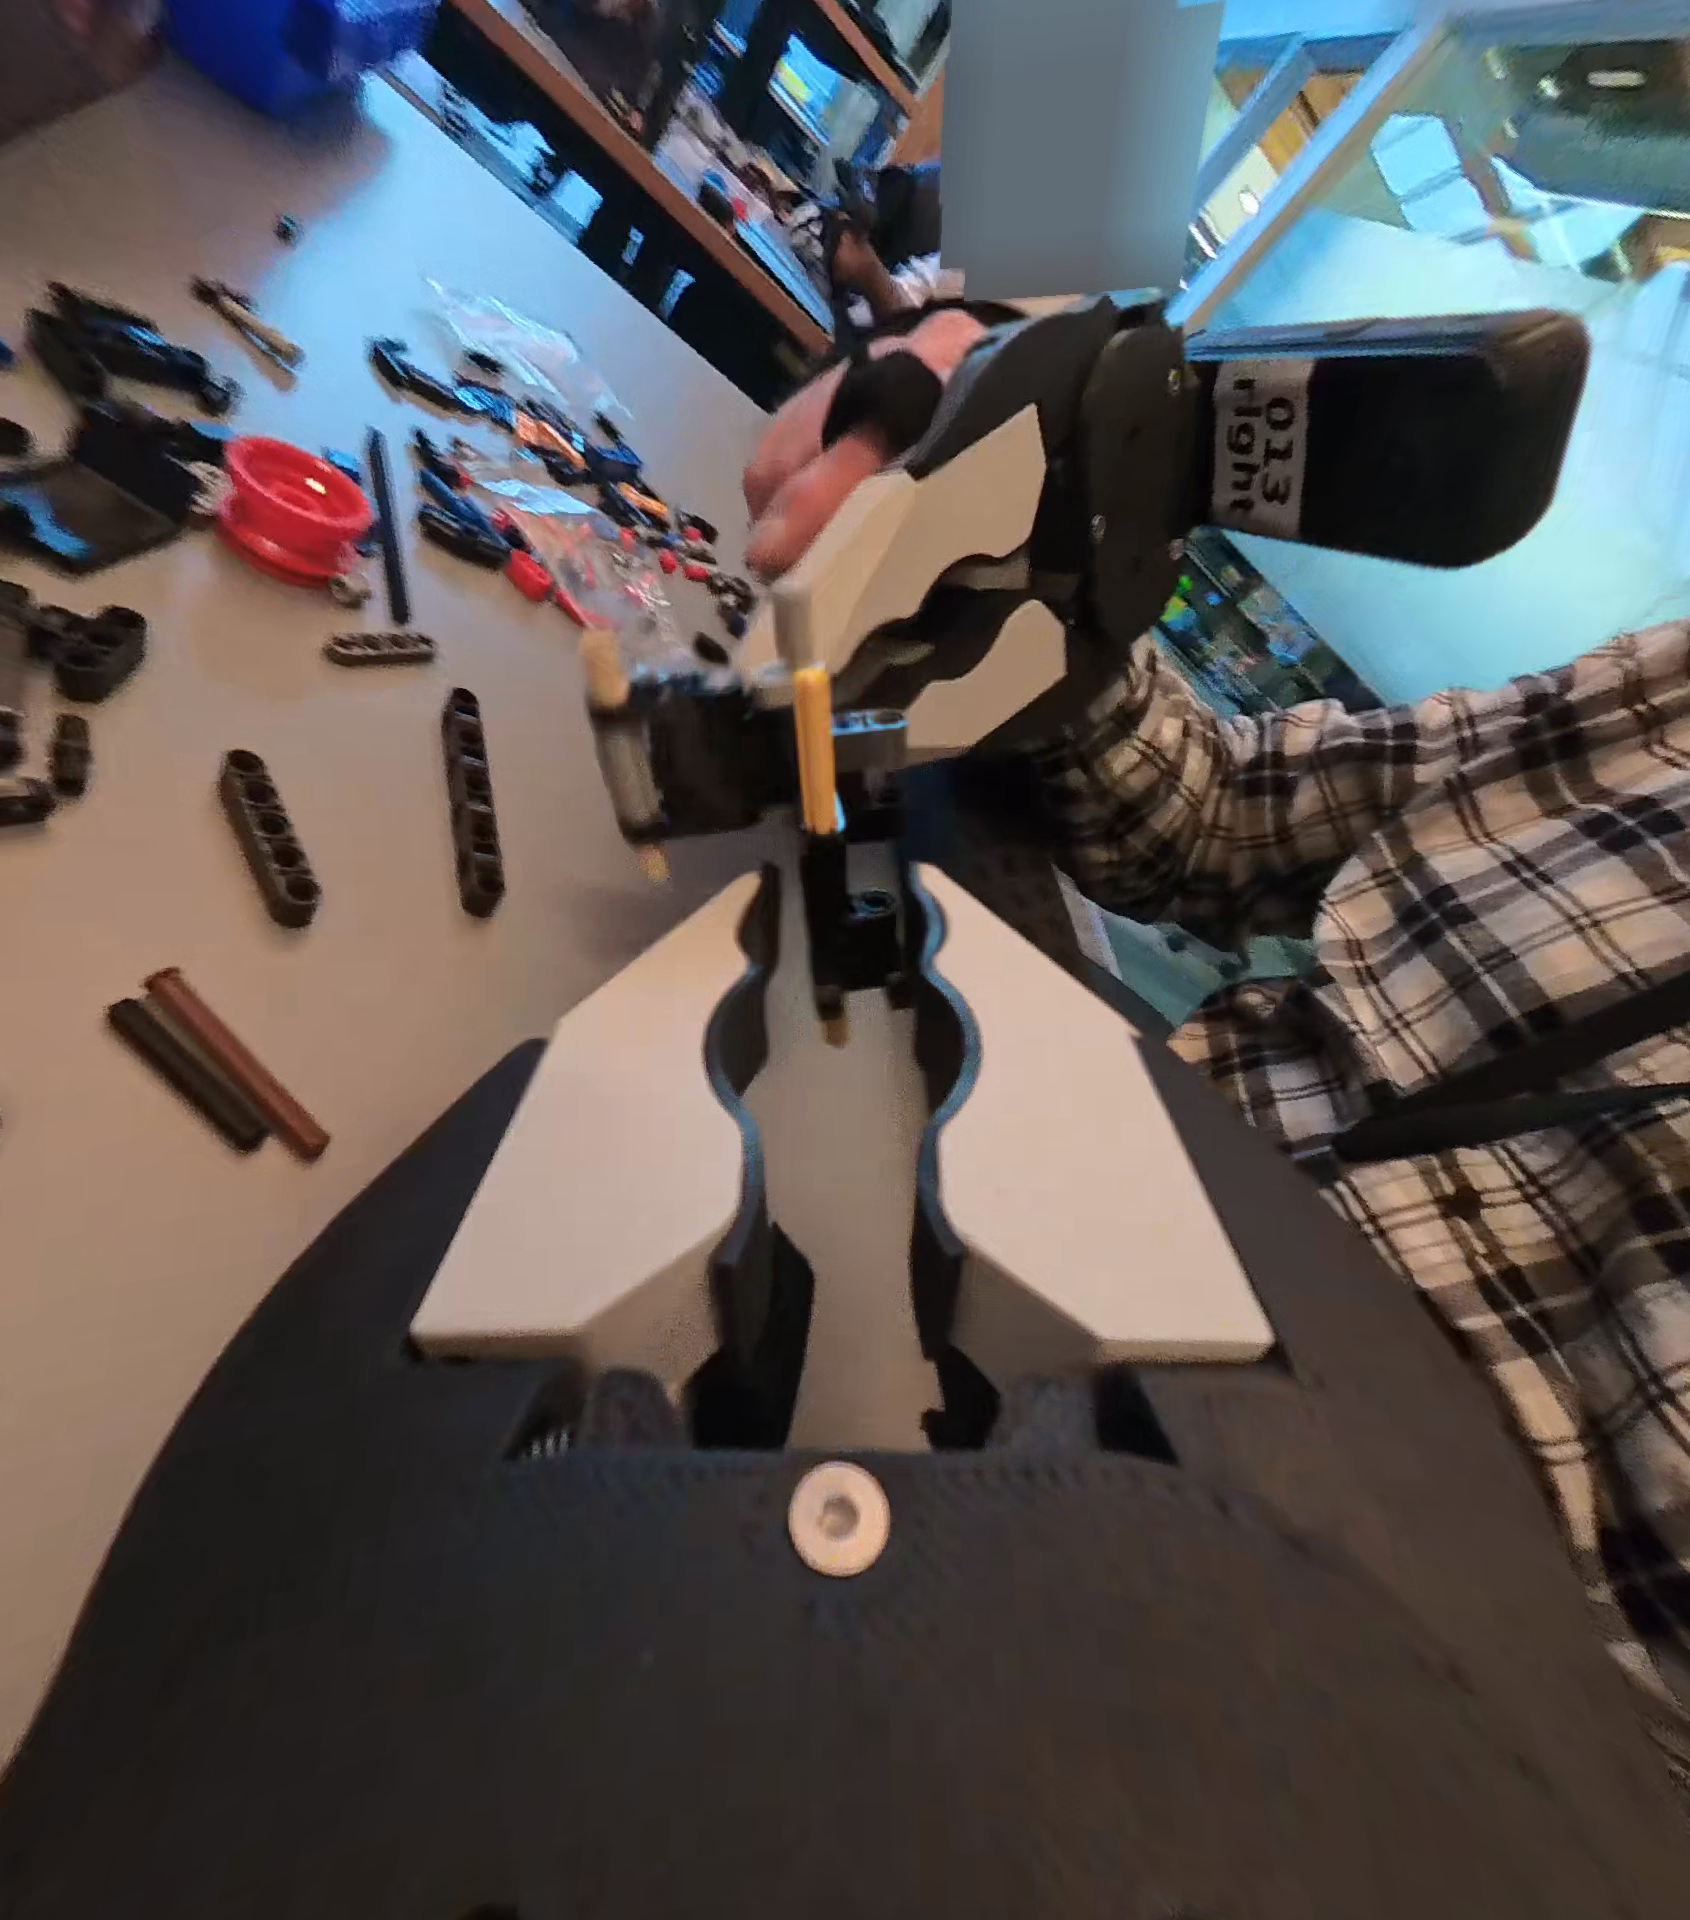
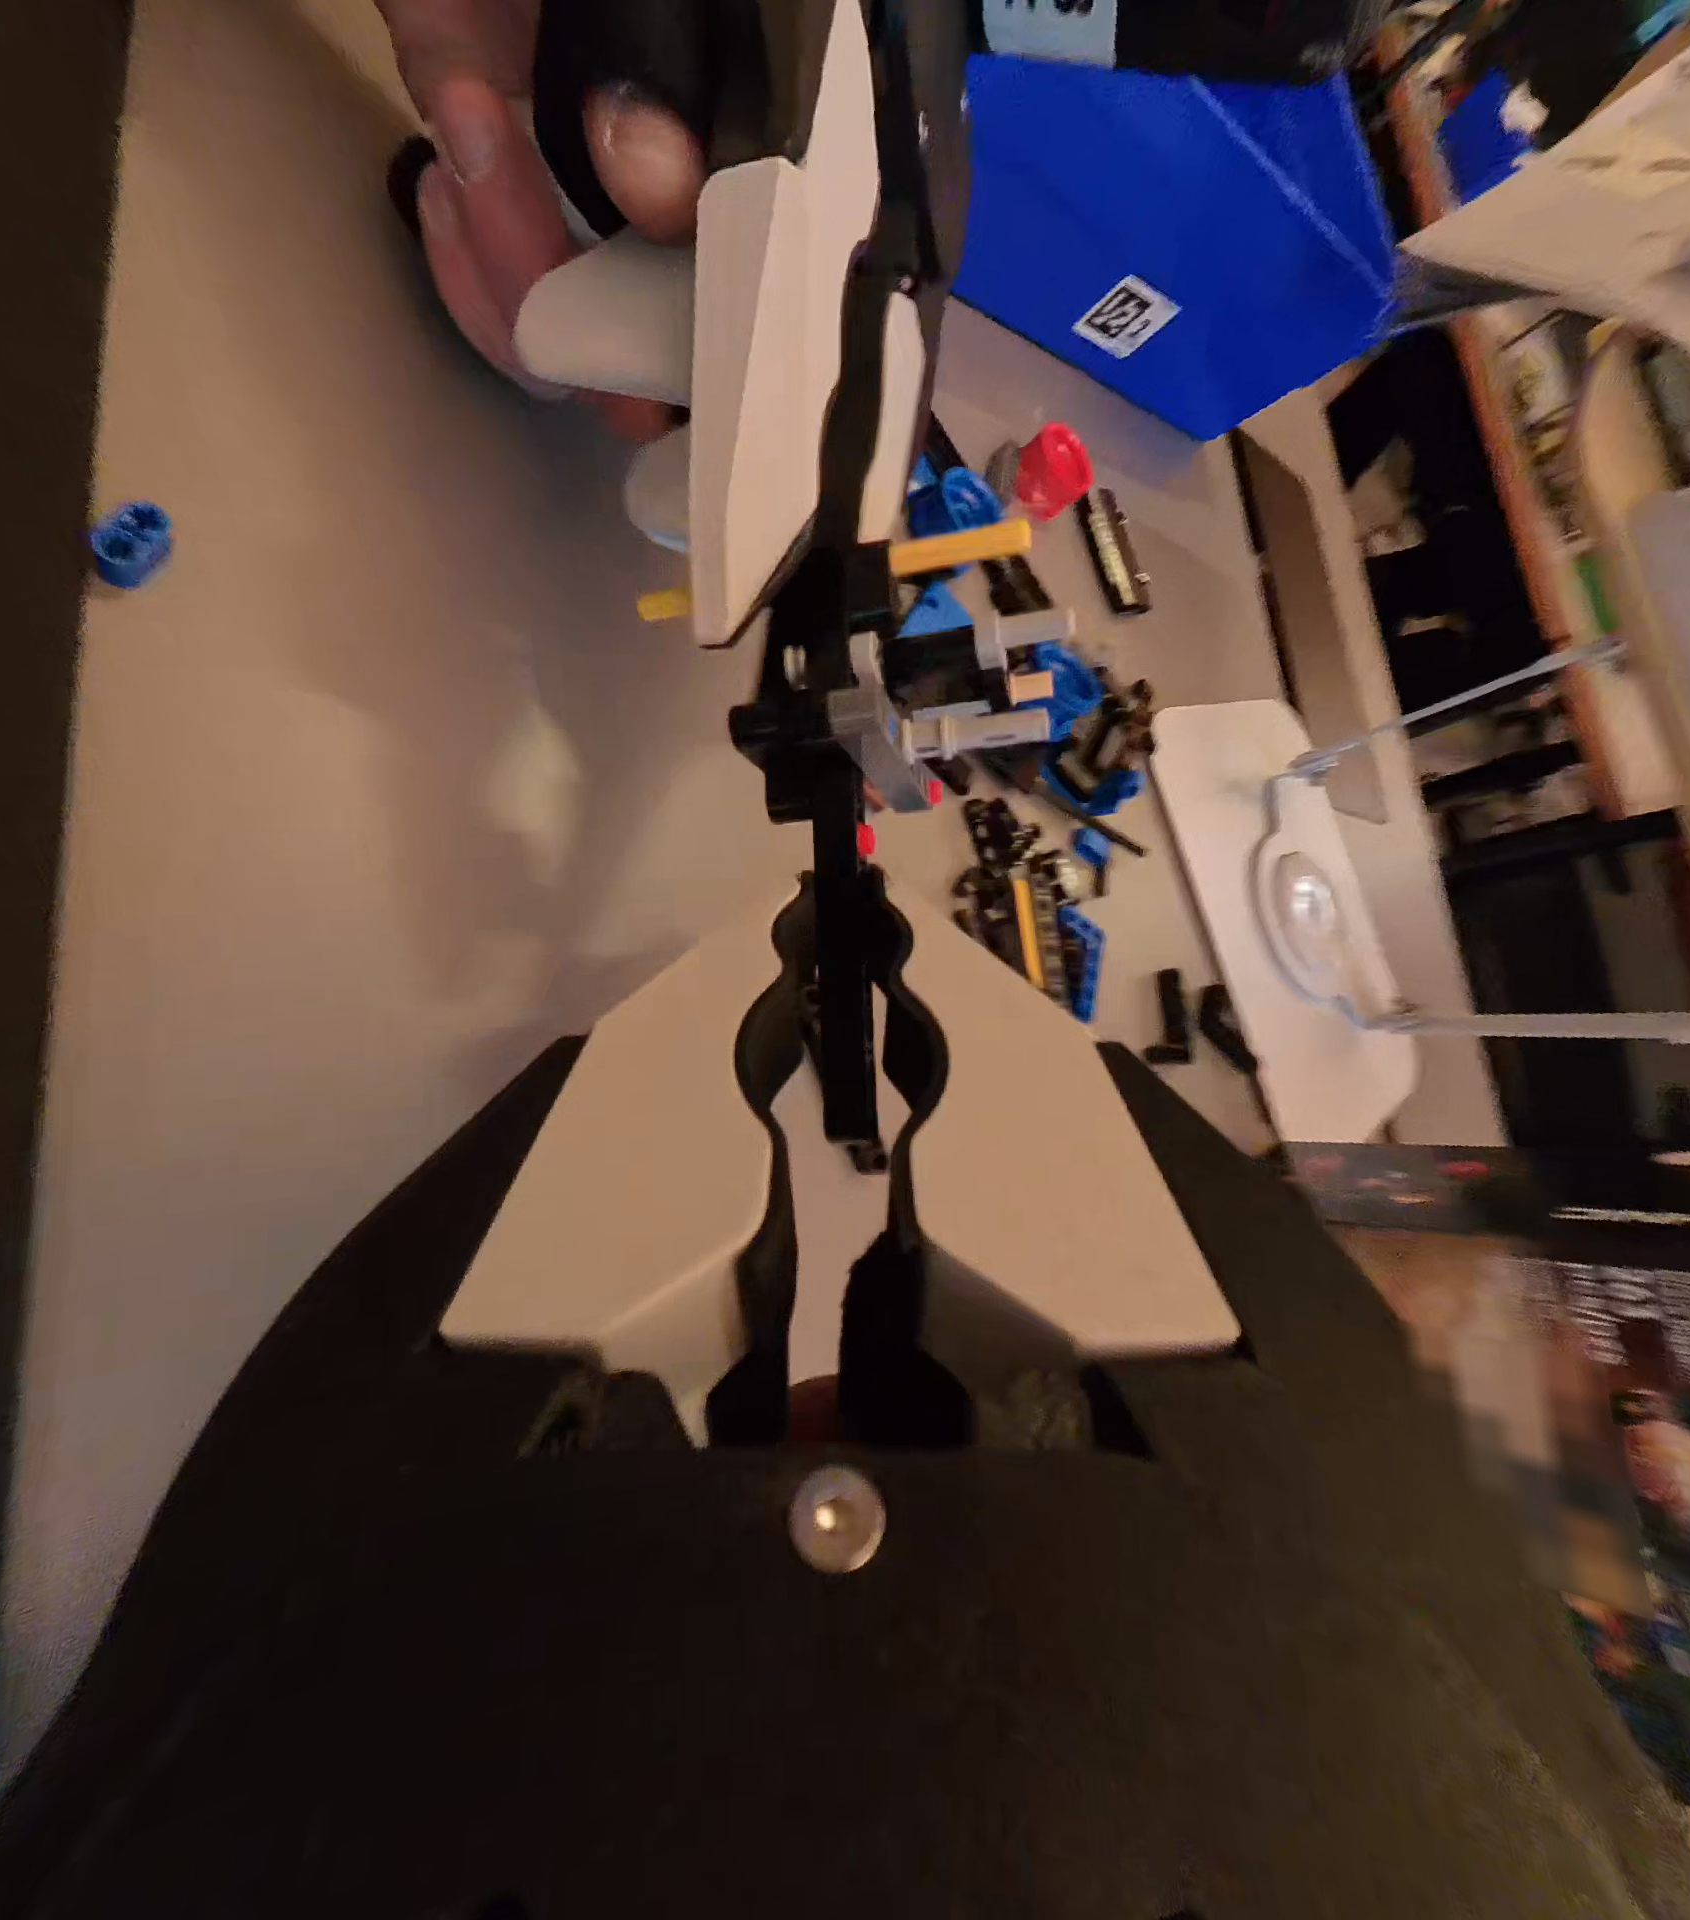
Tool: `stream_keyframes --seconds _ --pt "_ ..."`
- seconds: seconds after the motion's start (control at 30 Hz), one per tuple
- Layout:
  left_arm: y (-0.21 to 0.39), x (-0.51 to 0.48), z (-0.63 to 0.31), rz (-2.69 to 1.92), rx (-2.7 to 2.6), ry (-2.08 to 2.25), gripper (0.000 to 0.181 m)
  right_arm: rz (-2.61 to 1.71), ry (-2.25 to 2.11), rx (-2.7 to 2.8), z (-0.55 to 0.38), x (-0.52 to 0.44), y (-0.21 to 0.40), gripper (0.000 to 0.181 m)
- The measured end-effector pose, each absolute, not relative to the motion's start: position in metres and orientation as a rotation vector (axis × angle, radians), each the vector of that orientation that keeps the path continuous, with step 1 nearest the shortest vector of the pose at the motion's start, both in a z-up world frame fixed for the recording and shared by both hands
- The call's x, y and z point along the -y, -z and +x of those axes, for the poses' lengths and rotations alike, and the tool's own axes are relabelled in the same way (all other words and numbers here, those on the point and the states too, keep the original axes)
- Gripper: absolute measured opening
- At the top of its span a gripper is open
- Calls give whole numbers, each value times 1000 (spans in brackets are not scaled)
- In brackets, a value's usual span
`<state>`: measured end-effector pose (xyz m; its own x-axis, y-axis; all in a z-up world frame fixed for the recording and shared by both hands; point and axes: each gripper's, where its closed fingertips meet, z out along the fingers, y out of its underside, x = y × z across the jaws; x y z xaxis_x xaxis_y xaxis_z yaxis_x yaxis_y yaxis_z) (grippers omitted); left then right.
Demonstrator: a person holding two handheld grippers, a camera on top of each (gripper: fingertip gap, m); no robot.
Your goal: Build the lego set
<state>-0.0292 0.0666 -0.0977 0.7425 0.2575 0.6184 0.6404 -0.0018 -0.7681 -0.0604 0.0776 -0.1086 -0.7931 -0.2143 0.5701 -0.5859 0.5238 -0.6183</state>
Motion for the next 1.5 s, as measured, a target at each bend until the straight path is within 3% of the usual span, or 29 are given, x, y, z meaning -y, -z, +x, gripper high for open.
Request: stream_keyframes --seconds 0.1,0.37,0.57,0.93,1.27,1.37,1.5 --pt "89 -60 -36 -1545 749 288 25 593 -1243 2444 -59 -80 108 5" --pt "88 -54 -44 -1585 752 135 8 565 -1198 2486 -62 -79 111 6" --pt "83 -51 -46 -1557 735 109 8 538 -1241 2391 -65 -76 98 7" --pt "72 -48 -53 -1714 524 -426 10 598 -1077 1949 -78 -75 72 9" --pt "72 -59 -48 -1964 175 -1070 5 550 -1237 2119 -79 -85 85 26" --pt "73 -65 -43 -1977 124 -1106 6 575 -1217 2093 -79 -83 87 9" --pt "71 -64 -44 -1961 137 -1125 6 611 -1189 2055 -78 -83 87 7"
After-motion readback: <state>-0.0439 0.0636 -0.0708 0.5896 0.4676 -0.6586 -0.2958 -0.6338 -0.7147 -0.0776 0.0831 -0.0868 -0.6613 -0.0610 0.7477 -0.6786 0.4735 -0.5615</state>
